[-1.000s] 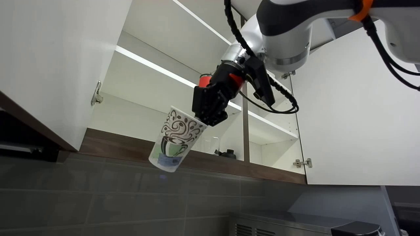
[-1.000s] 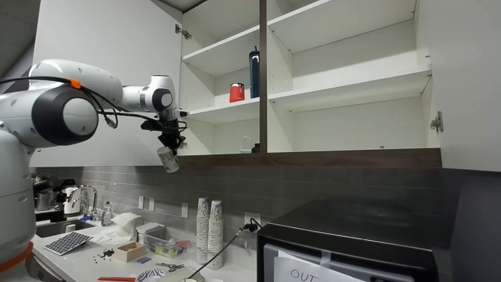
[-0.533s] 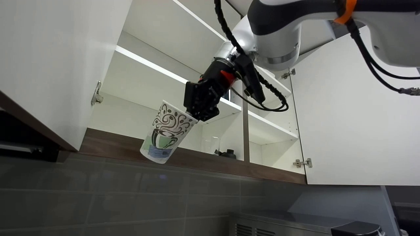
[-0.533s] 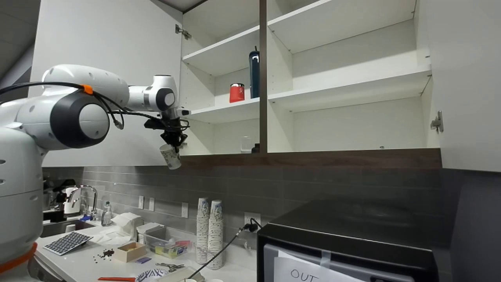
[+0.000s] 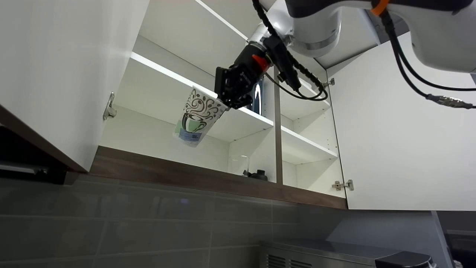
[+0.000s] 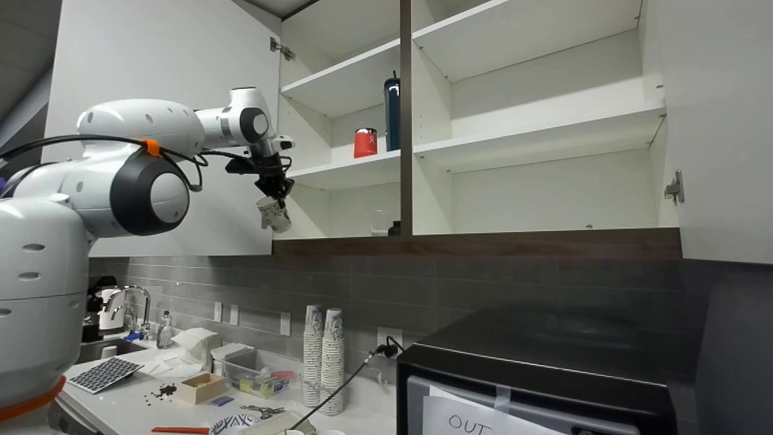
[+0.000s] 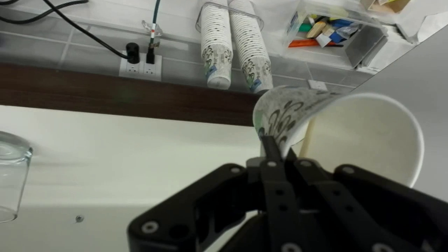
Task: Put two straws inside the coffee cup then put the cup inside the open upper cabinet.
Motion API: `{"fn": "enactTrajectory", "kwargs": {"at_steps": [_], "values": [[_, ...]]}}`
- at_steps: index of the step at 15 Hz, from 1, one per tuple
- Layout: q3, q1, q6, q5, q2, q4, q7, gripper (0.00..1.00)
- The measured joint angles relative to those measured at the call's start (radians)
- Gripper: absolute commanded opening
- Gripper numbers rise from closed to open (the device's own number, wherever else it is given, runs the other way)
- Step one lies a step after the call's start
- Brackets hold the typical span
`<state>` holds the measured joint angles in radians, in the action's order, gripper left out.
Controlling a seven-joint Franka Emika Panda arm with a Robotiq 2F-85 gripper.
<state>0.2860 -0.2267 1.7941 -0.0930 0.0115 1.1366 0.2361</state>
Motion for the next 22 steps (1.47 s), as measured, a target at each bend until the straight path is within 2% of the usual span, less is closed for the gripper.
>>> {"fn": "enactTrajectory", "kwargs": {"at_steps": [5, 11, 17, 22], "values": [[0.007, -0.05, -0.11, -0.153, -0.133, -0.177, 0.066, 0.03], [0.006, -0.051, -0.116, -0.156, -0.144, -0.191, 0.072, 0.01], [-0.026, -0.031, -0.248, -0.131, -0.195, -0.258, 0.274, 0.01], [-0.03, -0.03, -0.266, -0.089, -0.252, -0.364, 0.442, 0.01]]}}
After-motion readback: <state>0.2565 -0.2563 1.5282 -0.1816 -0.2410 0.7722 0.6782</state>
